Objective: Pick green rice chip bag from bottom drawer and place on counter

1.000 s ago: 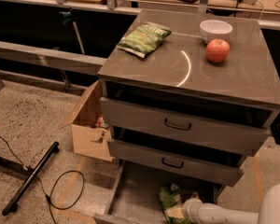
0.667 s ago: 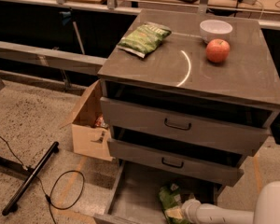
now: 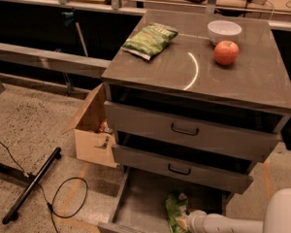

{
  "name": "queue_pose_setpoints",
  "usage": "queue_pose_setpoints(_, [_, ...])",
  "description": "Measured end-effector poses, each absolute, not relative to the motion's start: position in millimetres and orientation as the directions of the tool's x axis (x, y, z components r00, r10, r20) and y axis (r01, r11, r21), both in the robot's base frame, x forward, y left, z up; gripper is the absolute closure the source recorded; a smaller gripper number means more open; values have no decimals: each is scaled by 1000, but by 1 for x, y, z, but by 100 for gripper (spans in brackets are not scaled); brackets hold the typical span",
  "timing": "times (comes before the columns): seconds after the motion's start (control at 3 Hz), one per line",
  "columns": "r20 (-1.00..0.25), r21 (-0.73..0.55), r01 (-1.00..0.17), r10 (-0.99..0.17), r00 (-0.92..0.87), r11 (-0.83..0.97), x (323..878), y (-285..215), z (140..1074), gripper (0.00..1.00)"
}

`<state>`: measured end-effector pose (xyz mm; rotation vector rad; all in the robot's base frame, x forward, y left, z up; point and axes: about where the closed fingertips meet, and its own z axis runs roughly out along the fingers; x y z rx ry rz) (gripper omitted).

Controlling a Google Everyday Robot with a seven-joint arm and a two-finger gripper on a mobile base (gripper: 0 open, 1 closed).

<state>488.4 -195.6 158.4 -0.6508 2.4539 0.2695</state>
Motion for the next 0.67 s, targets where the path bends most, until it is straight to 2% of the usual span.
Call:
queue_pose_setpoints(0.33, [-587,65,-507,-378,-716,860,483,-191,164,83])
queue_pose_setpoints(0.67, [-637,95,-522,-351,-686,848,485,-188,192,100])
